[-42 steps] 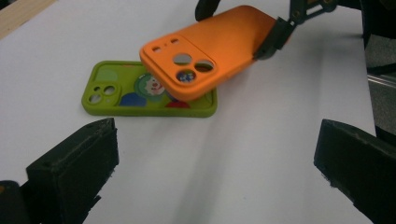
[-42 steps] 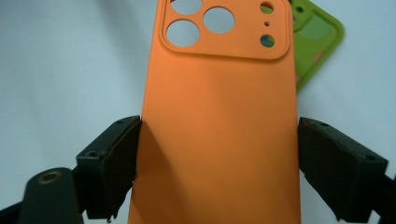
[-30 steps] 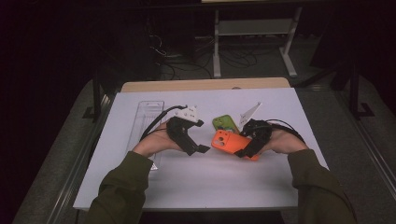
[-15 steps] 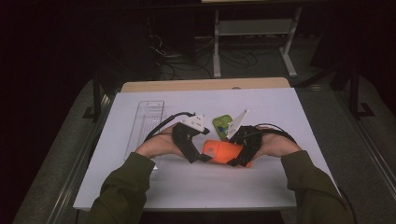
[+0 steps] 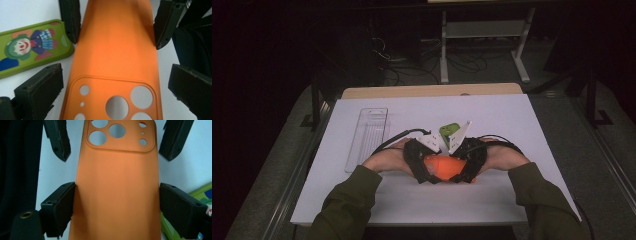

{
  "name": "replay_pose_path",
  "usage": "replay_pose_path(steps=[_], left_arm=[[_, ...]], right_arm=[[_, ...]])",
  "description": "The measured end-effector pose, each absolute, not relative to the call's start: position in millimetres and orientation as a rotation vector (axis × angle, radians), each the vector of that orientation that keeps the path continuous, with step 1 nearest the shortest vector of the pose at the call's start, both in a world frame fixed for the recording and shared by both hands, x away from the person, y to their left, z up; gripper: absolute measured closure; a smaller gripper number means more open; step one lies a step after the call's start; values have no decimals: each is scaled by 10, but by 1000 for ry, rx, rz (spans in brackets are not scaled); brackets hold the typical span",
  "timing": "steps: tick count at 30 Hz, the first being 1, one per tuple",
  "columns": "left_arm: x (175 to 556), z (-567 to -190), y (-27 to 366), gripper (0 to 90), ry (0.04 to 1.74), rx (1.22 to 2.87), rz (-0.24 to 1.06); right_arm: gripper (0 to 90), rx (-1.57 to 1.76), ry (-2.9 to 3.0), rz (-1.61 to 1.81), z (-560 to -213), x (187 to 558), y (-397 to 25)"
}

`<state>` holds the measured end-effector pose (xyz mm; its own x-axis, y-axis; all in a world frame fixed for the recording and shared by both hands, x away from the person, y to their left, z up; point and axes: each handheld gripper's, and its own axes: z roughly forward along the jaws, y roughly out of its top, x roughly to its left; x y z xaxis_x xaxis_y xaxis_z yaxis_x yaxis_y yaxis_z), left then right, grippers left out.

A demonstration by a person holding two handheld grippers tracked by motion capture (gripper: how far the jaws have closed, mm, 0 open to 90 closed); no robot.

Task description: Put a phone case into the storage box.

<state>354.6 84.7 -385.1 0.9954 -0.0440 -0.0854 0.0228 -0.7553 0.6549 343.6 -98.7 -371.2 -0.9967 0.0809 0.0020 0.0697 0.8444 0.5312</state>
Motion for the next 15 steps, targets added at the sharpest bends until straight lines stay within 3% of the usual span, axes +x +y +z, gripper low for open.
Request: replay_pose_path(steps=[6, 15], left_arm=[[3523, -3905, 793, 4, -27, 2452, -136], [3523, -3929, 772, 99, -32, 2468, -128]], right_arm=[[151, 104, 2993, 882, -3708, 3430, -977], [151, 92, 2994, 889, -3705, 3418, -967]])
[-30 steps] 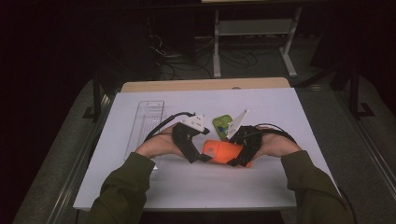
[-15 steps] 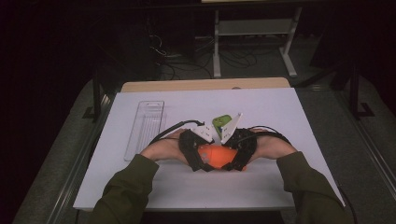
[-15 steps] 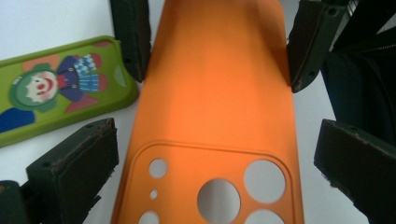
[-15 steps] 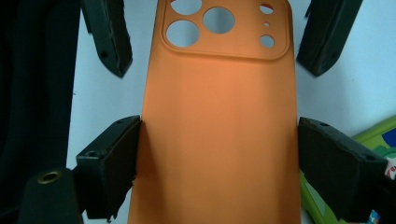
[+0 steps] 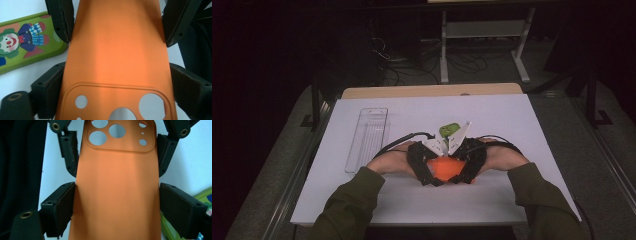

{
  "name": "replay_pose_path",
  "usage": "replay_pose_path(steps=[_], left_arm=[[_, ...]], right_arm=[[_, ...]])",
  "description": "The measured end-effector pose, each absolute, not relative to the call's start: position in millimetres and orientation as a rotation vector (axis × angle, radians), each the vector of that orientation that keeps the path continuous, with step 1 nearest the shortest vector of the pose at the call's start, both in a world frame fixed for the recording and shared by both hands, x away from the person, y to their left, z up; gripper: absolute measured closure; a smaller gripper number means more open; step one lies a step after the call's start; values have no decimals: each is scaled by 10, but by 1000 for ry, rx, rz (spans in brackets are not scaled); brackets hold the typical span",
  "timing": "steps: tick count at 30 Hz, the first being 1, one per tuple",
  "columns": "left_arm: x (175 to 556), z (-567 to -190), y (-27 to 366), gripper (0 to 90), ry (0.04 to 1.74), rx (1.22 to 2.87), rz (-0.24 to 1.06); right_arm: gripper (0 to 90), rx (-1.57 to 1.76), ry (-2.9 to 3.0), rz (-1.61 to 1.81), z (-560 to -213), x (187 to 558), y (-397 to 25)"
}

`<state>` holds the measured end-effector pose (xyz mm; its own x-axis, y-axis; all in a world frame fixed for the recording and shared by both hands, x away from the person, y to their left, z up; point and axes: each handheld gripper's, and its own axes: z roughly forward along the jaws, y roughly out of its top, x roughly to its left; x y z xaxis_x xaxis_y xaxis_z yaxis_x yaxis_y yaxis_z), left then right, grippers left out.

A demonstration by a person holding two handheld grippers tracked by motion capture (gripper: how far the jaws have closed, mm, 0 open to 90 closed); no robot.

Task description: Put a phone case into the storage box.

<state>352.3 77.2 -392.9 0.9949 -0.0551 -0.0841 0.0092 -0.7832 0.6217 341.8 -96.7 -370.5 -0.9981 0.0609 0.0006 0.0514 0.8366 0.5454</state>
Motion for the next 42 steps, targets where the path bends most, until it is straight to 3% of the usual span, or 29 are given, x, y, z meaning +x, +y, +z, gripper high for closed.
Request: replay_pose_path(steps=[17, 27, 42], left_arm=[[3560, -3892, 805, 156, -31, 2490, -111], [3597, -3920, 914, 156, 191, 2454, -63], [3611, -3920, 1059, 156, 501, 2417, 74]], right_arm=[[125, 129, 2993, 954, -3719, 3441, -1022], [94, 371, 2864, 1058, -3626, 3474, -1338], [30, 901, 2627, 1105, -3807, 3398, -1639]])
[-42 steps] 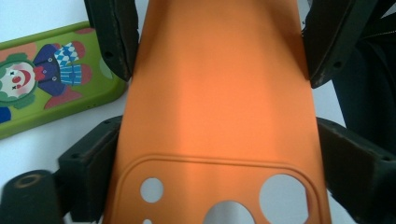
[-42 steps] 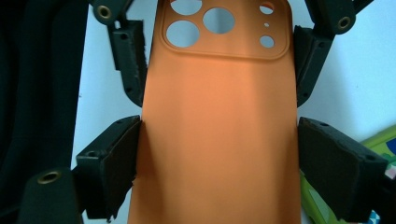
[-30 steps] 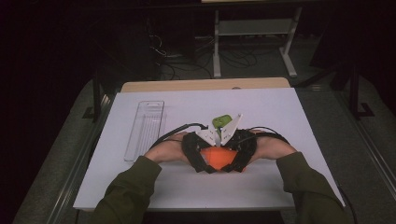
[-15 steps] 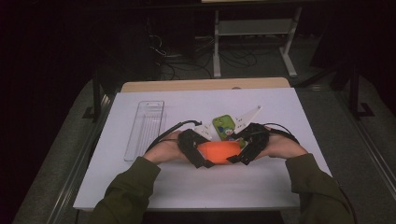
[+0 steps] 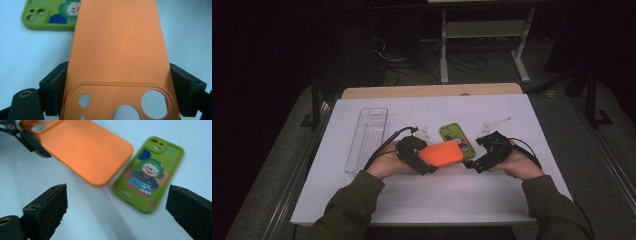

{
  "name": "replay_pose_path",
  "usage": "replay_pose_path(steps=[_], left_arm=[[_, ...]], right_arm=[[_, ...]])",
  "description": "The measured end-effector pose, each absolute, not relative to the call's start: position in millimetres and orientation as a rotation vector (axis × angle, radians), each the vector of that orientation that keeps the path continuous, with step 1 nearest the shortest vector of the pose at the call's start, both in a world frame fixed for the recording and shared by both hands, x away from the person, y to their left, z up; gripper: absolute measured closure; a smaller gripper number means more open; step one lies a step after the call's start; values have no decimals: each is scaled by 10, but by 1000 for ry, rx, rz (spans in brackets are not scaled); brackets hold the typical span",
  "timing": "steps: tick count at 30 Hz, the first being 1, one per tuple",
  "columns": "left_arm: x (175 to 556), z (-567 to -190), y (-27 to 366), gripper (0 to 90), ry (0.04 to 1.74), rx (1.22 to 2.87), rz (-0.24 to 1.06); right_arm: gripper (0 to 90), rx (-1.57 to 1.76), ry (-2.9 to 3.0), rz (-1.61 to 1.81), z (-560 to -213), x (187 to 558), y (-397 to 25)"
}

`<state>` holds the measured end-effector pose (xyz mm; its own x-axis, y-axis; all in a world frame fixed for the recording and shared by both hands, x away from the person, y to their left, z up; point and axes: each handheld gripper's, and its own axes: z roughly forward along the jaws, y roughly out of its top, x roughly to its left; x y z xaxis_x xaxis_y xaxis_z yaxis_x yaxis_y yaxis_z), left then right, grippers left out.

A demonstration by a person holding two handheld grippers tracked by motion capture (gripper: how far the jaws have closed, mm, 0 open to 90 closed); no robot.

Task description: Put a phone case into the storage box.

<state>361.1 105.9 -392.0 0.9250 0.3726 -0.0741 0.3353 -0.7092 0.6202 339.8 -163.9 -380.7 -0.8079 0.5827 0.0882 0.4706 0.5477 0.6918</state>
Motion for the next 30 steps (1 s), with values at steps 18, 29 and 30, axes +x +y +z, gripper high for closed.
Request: replay_pose_path(steps=[18, 29, 30], left_arm=[[3629, -3889, 1104, 156, 676, 2371, 139], [3651, -3885, 1122, 157, 664, 2385, 138], [3650, -3884, 1122, 157, 664, 2384, 142]], right_arm=[[20, 1098, 2407, 1116, -4032, 3251, -1700], [20, 918, 2380, 976, -4100, 3223, -1597], [20, 903, 2373, 964, -4100, 3218, -1584]])
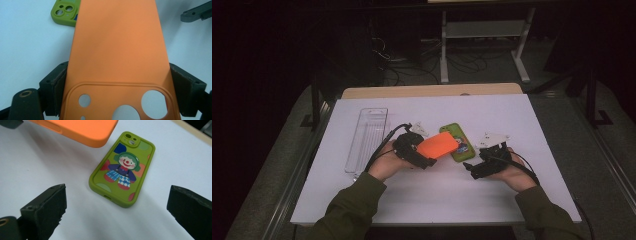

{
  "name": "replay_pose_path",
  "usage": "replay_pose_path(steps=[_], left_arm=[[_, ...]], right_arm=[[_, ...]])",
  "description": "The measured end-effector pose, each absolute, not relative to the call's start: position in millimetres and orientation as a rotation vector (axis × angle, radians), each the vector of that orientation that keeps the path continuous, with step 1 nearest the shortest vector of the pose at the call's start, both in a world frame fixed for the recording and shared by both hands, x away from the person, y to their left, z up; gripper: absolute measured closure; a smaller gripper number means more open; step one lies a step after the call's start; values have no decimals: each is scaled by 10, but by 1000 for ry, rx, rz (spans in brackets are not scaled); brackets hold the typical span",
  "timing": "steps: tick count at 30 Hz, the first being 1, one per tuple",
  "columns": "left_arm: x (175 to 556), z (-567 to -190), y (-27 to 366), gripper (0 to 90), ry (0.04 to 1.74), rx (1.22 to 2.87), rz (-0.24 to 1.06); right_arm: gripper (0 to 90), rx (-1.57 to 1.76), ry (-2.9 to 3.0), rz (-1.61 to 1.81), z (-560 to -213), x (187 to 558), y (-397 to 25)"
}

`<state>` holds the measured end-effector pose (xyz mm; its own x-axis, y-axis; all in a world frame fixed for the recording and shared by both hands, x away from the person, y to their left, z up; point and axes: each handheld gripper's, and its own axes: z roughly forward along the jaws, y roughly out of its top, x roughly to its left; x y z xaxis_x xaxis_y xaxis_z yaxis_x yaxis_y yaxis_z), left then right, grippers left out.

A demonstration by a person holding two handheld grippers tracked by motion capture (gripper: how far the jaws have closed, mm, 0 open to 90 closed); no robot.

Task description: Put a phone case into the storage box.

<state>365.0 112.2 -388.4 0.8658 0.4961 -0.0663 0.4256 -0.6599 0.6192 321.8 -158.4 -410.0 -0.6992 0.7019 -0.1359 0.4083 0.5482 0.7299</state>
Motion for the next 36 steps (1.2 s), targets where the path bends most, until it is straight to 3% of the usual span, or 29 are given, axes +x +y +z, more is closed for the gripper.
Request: replay_pose_path(steps=[36], left_arm=[[3646, -3889, 1105, 158, 645, 2381, 132]], right_arm=[[38, 408, 2208, 698, -4129, 3004, -1324]])
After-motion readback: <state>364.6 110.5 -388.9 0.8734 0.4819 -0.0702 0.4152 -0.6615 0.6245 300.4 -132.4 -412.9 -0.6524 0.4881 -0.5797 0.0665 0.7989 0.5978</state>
